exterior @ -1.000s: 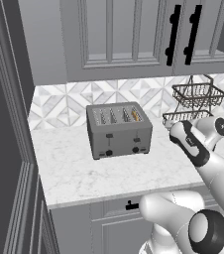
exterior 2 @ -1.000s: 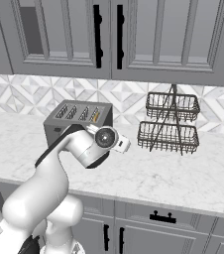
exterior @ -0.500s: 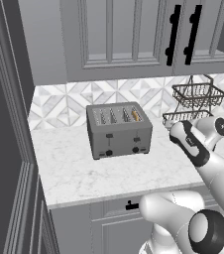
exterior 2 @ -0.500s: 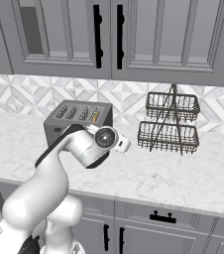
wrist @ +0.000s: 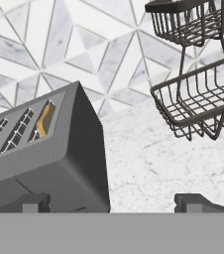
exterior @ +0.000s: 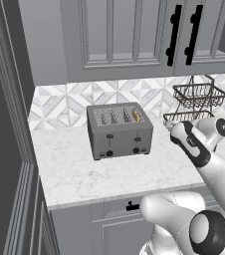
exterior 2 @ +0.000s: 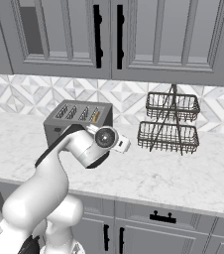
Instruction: Start the toaster. Once the lever pops up, take the bread to the plate on the dining counter.
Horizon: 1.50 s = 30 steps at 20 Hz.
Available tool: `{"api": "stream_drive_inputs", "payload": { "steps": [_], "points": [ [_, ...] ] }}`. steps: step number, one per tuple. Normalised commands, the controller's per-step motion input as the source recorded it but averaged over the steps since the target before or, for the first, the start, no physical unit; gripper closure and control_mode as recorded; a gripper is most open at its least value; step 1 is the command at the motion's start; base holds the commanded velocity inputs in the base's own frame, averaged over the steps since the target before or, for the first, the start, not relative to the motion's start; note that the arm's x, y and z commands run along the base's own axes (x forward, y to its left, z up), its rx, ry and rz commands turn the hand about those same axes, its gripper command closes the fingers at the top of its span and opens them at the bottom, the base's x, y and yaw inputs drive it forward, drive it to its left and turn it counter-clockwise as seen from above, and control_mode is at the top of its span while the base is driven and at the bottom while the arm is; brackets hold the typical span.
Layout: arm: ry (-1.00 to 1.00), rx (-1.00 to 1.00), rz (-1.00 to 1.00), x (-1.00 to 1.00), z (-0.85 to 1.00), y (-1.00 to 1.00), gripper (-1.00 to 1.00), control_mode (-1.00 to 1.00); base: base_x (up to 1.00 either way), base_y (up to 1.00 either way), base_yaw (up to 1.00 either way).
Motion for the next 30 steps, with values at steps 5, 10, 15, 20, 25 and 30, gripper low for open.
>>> {"api": "stream_drive_inputs", "payload": {
  "steps": [5,10,15,20,25,30],
  "points": [
    [0.00,0.00,0.00,0.00,0.00,0.00,-1.00,-1.00,0.00,0.00,0.00],
    [0.00,0.00,0.00,0.00,0.00,0.00,-1.00,-1.00,0.00,0.00,0.00],
    [0.00,0.00,0.00,0.00,0.00,0.00,-1.00,-1.00,0.00,0.00,0.00],
    [0.00,0.00,0.00,0.00,0.00,0.00,-1.00,-1.00,0.00,0.00,0.00],
    [0.00,0.00,0.00,0.00,0.00,0.00,-1.00,-1.00,0.00,0.00,0.00],
    [0.00,0.00,0.00,0.00,0.00,0.00,-1.00,-1.00,0.00,0.00,0.00]
  ]
}}
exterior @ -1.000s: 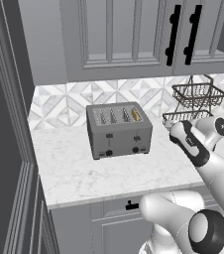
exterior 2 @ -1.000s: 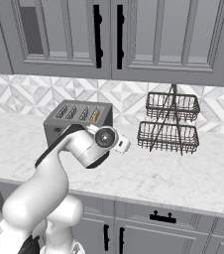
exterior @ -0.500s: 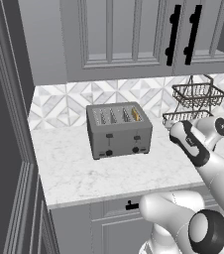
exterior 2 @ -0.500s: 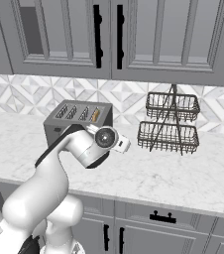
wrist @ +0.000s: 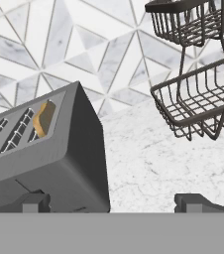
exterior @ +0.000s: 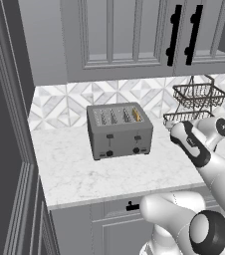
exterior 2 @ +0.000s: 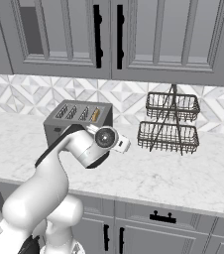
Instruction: Start the toaster. Once the lever pops up, take the bread to the plate on the dining counter.
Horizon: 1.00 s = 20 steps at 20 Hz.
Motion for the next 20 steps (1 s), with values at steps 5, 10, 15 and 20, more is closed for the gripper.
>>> {"api": "stream_drive_inputs", "payload": {
  "steps": [5,10,15,20],
  "points": [
    [0.00,0.00,0.00,0.00,0.00,0.00,-1.00,-1.00,0.00,0.00,0.00],
    [0.00,0.00,0.00,0.00,0.00,0.00,-1.00,-1.00,0.00,0.00,0.00],
    [0.00,0.00,0.00,0.00,0.00,0.00,-1.00,-1.00,0.00,0.00,0.00],
    [0.00,0.00,0.00,0.00,0.00,0.00,-1.00,-1.00,0.00,0.00,0.00]
  ]
}}
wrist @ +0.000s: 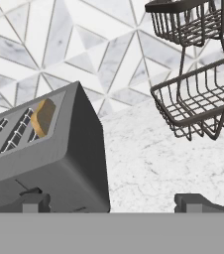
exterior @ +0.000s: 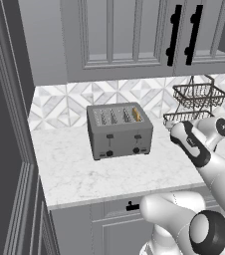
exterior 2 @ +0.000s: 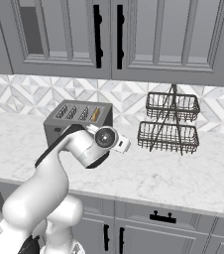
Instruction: Start the toaster. Once the lever pops up, take the bread to the plate on the dining counter.
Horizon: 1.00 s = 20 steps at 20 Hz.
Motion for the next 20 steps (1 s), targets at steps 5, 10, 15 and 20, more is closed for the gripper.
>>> {"api": "stream_drive_inputs", "payload": {
  "steps": [5,10,15,20],
  "points": [
    [0.00,0.00,0.00,0.00,0.00,0.00,-1.00,-1.00,0.00,0.00,0.00],
    [0.00,0.00,0.00,0.00,0.00,0.00,-1.00,-1.00,0.00,0.00,0.00],
    [0.00,0.00,0.00,0.00,0.00,0.00,-1.00,-1.00,0.00,0.00,0.00],
    [0.00,0.00,0.00,0.00,0.00,0.00,-1.00,-1.00,0.00,0.00,0.00]
  ]
}}
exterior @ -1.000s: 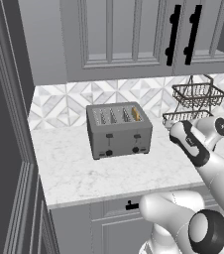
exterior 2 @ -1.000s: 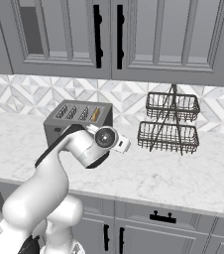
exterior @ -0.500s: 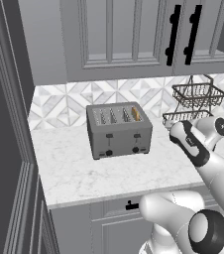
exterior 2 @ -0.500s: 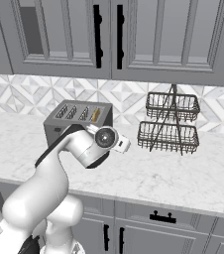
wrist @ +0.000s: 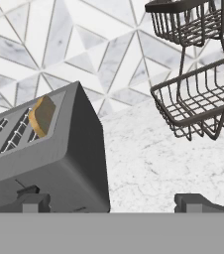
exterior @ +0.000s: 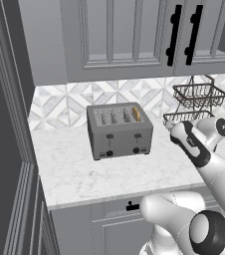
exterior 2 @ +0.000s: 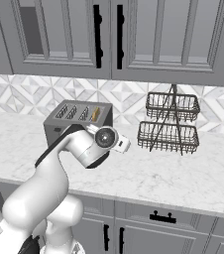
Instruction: Start the toaster. Once the lever pops up, take the bread to the plate on the dining counter.
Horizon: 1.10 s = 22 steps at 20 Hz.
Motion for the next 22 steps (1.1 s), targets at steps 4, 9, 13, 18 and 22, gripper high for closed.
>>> {"api": "stream_drive_inputs", "payload": {
  "steps": [4,9,13,18,22],
  "points": [
    [0.00,0.00,0.00,0.00,0.00,0.00,-1.00,-1.00,0.00,0.00,0.00],
    [0.00,0.00,0.00,0.00,0.00,0.00,-1.00,-1.00,0.00,0.00,0.00],
    [0.00,0.00,0.00,0.00,0.00,0.00,-1.00,-1.00,0.00,0.00,0.00],
    [0.00,0.00,0.00,0.00,0.00,0.00,-1.00,-1.00,0.00,0.00,0.00],
    [0.00,0.00,0.00,0.00,0.00,0.00,-1.00,-1.00,0.00,0.00,0.00]
  ]
}}
